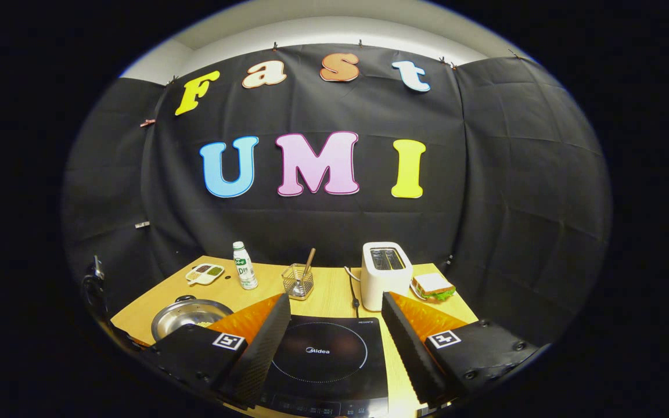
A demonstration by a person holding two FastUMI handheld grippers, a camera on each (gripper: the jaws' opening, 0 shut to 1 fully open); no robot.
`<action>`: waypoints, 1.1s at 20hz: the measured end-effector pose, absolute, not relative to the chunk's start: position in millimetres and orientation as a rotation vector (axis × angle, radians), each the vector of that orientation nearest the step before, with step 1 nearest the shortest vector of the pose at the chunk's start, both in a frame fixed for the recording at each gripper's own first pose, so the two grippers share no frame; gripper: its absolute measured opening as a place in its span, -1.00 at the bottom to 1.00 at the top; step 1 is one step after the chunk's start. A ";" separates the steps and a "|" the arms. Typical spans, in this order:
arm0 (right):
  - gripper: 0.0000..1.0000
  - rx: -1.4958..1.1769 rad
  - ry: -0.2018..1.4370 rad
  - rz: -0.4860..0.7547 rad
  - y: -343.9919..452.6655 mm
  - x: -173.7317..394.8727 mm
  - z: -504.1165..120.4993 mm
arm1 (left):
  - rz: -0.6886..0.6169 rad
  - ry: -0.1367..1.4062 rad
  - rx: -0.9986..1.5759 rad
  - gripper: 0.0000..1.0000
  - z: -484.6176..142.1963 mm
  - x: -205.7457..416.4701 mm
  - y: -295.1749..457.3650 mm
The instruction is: First push the handle of the pot to place it horizontally, then grasp the pot with both hands and set it on the induction cooktop.
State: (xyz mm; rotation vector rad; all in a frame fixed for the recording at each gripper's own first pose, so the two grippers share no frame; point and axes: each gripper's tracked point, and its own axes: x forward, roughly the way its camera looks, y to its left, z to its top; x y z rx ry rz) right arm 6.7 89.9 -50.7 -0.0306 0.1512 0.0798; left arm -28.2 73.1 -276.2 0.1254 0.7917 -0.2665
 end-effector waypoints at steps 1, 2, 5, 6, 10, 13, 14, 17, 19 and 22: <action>0.96 -0.027 0.156 0.083 88.0 6.8 -52.7 | -0.276 0.810 0.140 -0.90 -280.5 -28.3 71.1; 0.96 -0.025 0.157 0.084 85.6 6.8 -53.5 | -0.290 0.828 0.158 -0.90 -285.4 -29.6 68.4; 0.96 -0.011 0.164 0.080 76.0 8.3 -55.5 | -0.322 0.876 0.231 -0.90 -300.7 -28.7 58.7; 0.96 -0.007 0.165 0.078 72.8 9.1 -55.3 | -0.328 0.891 0.253 -0.90 -305.4 -28.0 55.8; 0.96 0.016 0.160 0.055 56.7 11.2 -53.9 | -0.343 0.949 0.344 -0.90 -320.7 -20.8 51.3; 0.97 0.030 0.157 0.023 41.4 14.0 -53.3 | -0.359 0.968 0.349 -0.90 -327.7 -14.4 40.8; 0.96 0.032 0.157 0.009 34.6 14.5 -54.0 | -0.366 0.974 0.346 -0.90 -330.5 -13.2 36.0; 0.96 0.043 0.152 -0.031 17.3 16.1 -53.1 | -0.384 0.977 0.358 -0.90 -333.8 -8.1 24.8; 0.98 0.048 0.150 -0.049 8.5 16.9 -52.9 | -0.388 0.975 0.371 -0.90 -335.4 -2.8 20.1; 0.98 0.055 0.151 -0.070 -2.4 18.0 -53.5 | -0.395 0.978 0.367 -0.90 -336.1 1.1 13.4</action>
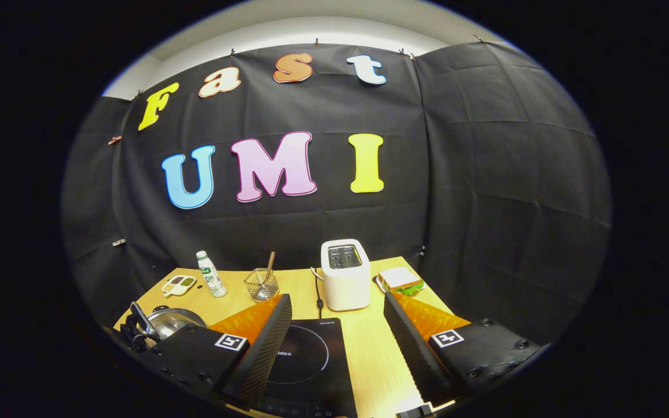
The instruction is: First push the handle of the pot to place it horizontally, then grasp the pot with both hands and set it on the induction cooktop.
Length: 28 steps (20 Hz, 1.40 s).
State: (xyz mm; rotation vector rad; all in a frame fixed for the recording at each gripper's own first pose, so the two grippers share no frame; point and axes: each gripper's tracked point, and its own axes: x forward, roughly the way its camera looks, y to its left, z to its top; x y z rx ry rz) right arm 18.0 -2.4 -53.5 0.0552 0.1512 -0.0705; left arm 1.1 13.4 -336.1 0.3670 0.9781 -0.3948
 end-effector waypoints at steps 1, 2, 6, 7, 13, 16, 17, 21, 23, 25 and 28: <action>0.98 0.059 0.152 -0.076 -4.2 19.0 -53.6 | -0.396 0.980 0.366 -0.90 -336.5 3.0 11.7; 0.98 0.062 0.153 -0.081 -6.5 19.8 -54.1 | -0.395 0.980 0.363 -0.90 -336.4 4.9 10.7; 0.98 0.056 0.152 -0.087 -11.0 20.0 -54.3 | -0.398 0.975 0.342 -0.90 -336.2 13.1 0.1; 0.98 0.055 0.152 -0.089 -12.0 19.8 -54.3 | -0.402 0.970 0.341 -0.90 -335.8 16.3 -2.5; 0.98 0.044 0.159 -0.101 -18.6 19.1 -55.8 | -0.410 0.943 0.320 -0.90 -333.3 34.9 -17.0; 0.98 0.031 0.156 -0.099 -18.9 19.1 -54.3 | -0.411 0.925 0.294 -0.89 -329.7 44.3 -23.5; 0.98 0.027 0.155 -0.097 -18.5 19.3 -54.2 | -0.410 0.920 0.285 -0.89 -328.6 48.4 -24.9; 0.98 0.017 0.157 -0.091 -17.8 18.7 -54.4 | -0.411 0.898 0.259 -0.90 -326.1 63.2 -32.1; 0.98 0.013 0.159 -0.092 -18.6 17.9 -55.0 | -0.410 0.891 0.255 -0.90 -324.4 69.5 -34.8; 0.98 0.009 0.161 -0.094 -19.2 16.2 -55.4 | -0.413 0.883 0.256 -0.89 -322.6 77.5 -37.0; 0.98 0.004 0.160 -0.104 -23.0 13.9 -55.1 | -0.412 0.869 0.254 -0.90 -318.8 89.7 -40.0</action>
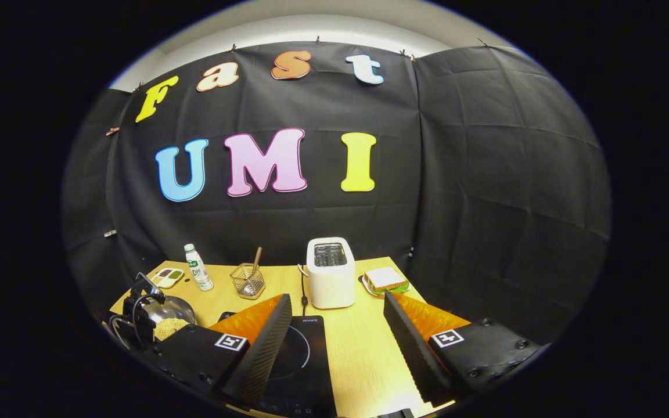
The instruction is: First push the handle of the pot to place it horizontally, then grasp the pot with both hands and set it on the induction cooktop.
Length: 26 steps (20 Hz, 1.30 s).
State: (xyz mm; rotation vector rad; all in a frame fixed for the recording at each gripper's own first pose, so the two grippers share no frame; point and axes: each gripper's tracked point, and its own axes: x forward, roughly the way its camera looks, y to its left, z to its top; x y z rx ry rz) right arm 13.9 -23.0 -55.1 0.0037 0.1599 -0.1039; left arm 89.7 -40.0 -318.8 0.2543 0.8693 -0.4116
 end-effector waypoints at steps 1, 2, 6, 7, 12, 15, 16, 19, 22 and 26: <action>0.98 0.004 0.160 -0.110 -24.2 13.5 -55.4 | -0.413 0.866 0.251 -0.90 -318.1 94.0 -41.1; 0.97 0.003 0.160 -0.117 -26.1 12.9 -55.0 | -0.415 0.863 0.247 -0.90 -317.3 98.3 -42.4; 0.97 -0.005 0.155 -0.140 -31.7 10.0 -53.1 | -0.423 0.853 0.237 -0.89 -314.6 111.7 -45.8; 0.97 -0.007 0.154 -0.144 -32.8 9.4 -52.8 | -0.426 0.850 0.239 -0.90 -314.7 114.5 -46.9; 0.98 -0.019 0.161 -0.159 -33.0 6.3 -54.3 | -0.444 0.834 0.251 -0.90 -311.8 127.3 -50.9; 0.98 -0.032 0.160 -0.160 -30.3 3.4 -53.5 | -0.453 0.828 0.248 -0.89 -310.7 131.7 -50.9; 0.98 -0.036 0.161 -0.160 -29.4 2.5 -53.8 | -0.454 0.826 0.247 -0.89 -310.2 131.9 -51.0; 0.98 -0.037 0.163 -0.165 -25.6 -0.2 -53.2 | -0.459 0.810 0.239 -0.90 -305.3 128.1 -50.7; 0.98 -0.035 0.163 -0.160 -16.2 -0.9 -53.1 | -0.478 0.749 0.198 -0.89 -285.8 115.7 -54.2; 0.98 -0.026 0.180 -0.128 8.4 -1.6 -59.7 | -0.482 0.642 0.121 -0.90 -249.3 93.4 -46.7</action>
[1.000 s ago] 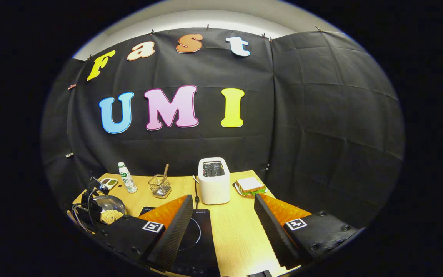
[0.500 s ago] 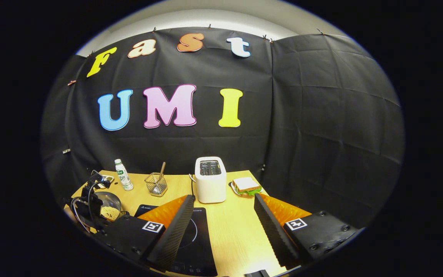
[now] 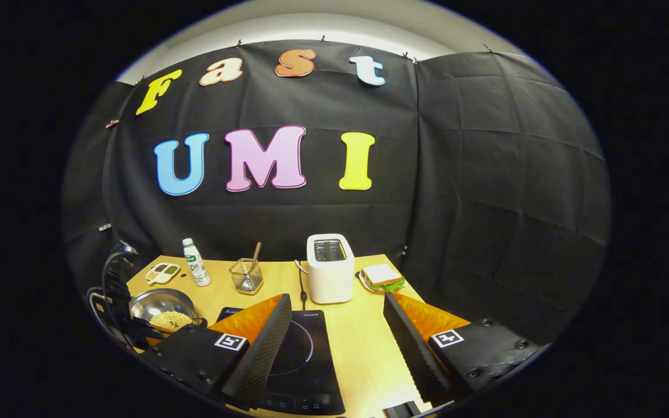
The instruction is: First push the handle of the pot to place it horizontally, then grasp the pot with both hands and set it on the induction cooktop.
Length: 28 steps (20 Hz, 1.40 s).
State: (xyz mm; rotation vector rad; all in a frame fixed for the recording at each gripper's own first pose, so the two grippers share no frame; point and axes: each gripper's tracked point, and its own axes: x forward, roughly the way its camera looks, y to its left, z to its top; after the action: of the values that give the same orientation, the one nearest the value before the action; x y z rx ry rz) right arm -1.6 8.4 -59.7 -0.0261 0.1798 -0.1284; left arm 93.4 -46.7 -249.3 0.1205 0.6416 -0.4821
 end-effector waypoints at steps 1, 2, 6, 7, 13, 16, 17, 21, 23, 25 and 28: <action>0.98 -0.025 0.185 -0.119 14.9 -2.6 -60.4 | -0.472 0.614 0.103 -0.90 -239.9 88.4 -40.3; 0.98 -0.022 0.193 -0.110 21.9 -3.0 -63.4 | -0.458 0.586 0.090 -0.89 -230.9 85.1 -30.9; 0.99 -0.015 0.250 -0.074 53.1 -4.2 -81.4 | -0.363 0.483 0.044 -0.85 -197.5 77.8 20.7; 0.98 -0.019 0.259 -0.063 62.0 -3.6 -83.9 | -0.338 0.471 0.032 -0.80 -191.5 76.2 35.7; 0.98 -0.023 0.301 0.033 133.3 11.4 -97.1 | -0.220 0.406 -0.028 -0.54 -164.8 76.9 128.4; 0.99 -0.001 0.352 0.063 165.8 21.6 -113.7 | -0.172 0.365 -0.117 -0.24 -154.6 85.5 172.3; 0.98 0.004 0.367 0.072 176.9 25.7 -118.9 | -0.156 0.363 -0.130 -0.12 -156.5 88.6 187.6; 0.98 -0.001 0.400 0.109 215.1 43.2 -134.5 | -0.105 0.345 -0.079 0.92 -156.2 106.0 239.1; 0.98 0.006 0.439 0.139 236.2 50.8 -151.0 | -0.098 0.349 -0.050 0.91 -161.3 116.7 251.0; 0.99 0.015 0.506 0.151 251.9 57.4 -173.9 | -0.100 0.353 -0.057 0.91 -162.6 129.9 258.3; 0.99 0.034 0.574 0.177 274.9 71.9 -199.3 | -0.118 0.365 -0.056 0.91 -173.0 145.9 262.3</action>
State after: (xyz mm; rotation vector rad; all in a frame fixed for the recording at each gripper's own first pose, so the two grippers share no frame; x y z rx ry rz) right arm 71.9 274.9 -199.3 0.0340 0.5744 0.1769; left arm 145.9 262.3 -173.0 -0.0565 0.3653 -0.1185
